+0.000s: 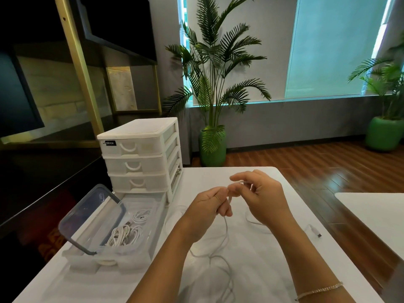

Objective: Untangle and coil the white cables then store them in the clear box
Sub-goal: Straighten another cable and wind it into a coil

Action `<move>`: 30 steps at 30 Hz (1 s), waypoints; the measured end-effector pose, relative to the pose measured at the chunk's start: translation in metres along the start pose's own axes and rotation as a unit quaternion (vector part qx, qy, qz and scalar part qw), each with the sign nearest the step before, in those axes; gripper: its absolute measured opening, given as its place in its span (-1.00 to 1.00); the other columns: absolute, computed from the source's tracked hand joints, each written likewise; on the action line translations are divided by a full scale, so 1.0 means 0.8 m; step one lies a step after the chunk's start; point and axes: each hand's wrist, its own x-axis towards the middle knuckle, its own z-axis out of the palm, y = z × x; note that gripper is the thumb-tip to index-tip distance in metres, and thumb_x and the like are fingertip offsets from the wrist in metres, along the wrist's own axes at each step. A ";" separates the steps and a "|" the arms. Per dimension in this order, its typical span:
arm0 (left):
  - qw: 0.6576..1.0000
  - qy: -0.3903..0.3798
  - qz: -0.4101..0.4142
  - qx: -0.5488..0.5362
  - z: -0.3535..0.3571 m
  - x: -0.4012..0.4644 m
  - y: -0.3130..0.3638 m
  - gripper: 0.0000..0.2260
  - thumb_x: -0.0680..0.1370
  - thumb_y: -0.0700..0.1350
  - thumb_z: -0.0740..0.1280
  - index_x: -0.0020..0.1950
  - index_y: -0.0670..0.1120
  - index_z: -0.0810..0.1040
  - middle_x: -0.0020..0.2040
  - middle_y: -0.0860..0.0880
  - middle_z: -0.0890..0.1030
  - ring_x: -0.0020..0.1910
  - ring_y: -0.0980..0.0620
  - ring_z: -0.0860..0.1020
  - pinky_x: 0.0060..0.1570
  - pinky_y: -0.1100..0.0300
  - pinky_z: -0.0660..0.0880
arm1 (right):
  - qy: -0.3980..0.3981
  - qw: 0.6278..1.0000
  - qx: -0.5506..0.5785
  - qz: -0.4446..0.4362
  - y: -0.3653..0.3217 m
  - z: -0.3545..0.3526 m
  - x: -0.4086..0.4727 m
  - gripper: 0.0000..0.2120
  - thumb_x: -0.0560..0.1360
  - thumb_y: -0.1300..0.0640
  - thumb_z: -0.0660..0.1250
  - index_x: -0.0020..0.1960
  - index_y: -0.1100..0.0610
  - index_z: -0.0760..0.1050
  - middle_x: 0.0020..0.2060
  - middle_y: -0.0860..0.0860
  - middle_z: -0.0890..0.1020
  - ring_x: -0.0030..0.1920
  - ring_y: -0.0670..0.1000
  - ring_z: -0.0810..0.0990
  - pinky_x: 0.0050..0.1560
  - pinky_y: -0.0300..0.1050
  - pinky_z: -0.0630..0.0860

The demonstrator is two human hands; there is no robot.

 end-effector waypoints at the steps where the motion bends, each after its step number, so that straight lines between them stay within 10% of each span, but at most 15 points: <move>1: 0.999 0.000 0.000 -0.036 -0.001 -0.001 0.001 -0.60 0.65 -0.03 0.03 -0.26 0.00 0.55 -0.40 -0.01 0.43 -0.38 0.16 0.46 -0.24 0.43 0.44 | -0.005 1.000 0.014 0.017 0.000 -0.001 0.001 -0.82 0.50 0.14 0.31 0.05 0.12 0.62 -0.07 0.00 0.65 -0.17 -0.12 0.51 -0.15 -0.41 0.41; 7: 0.951 -0.013 -0.015 -0.307 0.000 -0.003 0.010 -0.59 0.64 -0.10 0.05 -0.11 -0.19 0.66 -0.54 0.04 0.29 -0.47 0.12 0.36 -0.33 0.30 0.41 | -0.023 0.994 0.080 0.073 -0.004 -0.002 0.000 -0.70 0.55 0.06 0.20 0.21 0.10 0.55 0.14 0.00 0.61 0.13 -0.06 0.53 0.17 -0.22 0.44; 13: 0.855 0.024 -0.056 -0.515 -0.003 0.000 0.012 -0.59 0.65 -0.10 0.03 -0.17 -0.26 0.57 -0.61 0.03 0.30 -0.58 0.10 0.32 -0.52 0.37 0.40 | -0.060 0.996 0.028 0.052 -0.006 0.006 -0.006 -0.71 0.53 0.00 0.23 0.16 0.07 0.58 0.06 -0.02 0.66 0.06 -0.01 0.60 0.07 -0.21 0.51; 23: 0.826 0.093 -0.067 -0.552 -0.001 0.003 0.014 -0.68 0.64 -0.10 0.08 -0.26 -0.18 0.41 -0.64 0.04 0.31 -0.65 0.13 0.33 -0.58 0.39 0.37 | -0.128 0.990 0.016 0.051 -0.013 0.008 -0.007 -0.71 0.57 0.01 0.18 0.03 0.13 0.62 -0.09 0.05 0.69 -0.06 0.07 0.61 0.05 0.05 0.56; 30: 0.780 0.121 -0.043 -0.613 -0.011 0.009 0.018 -0.70 0.65 -0.10 0.04 0.17 -0.28 0.43 -0.50 0.00 0.53 -0.56 0.14 0.46 -0.46 0.39 0.50 | -0.229 0.971 -0.059 0.047 -0.012 0.013 -0.009 -0.67 0.57 -0.08 0.14 -0.01 0.09 0.60 -0.20 0.04 0.67 -0.20 0.05 0.58 -0.05 0.02 0.58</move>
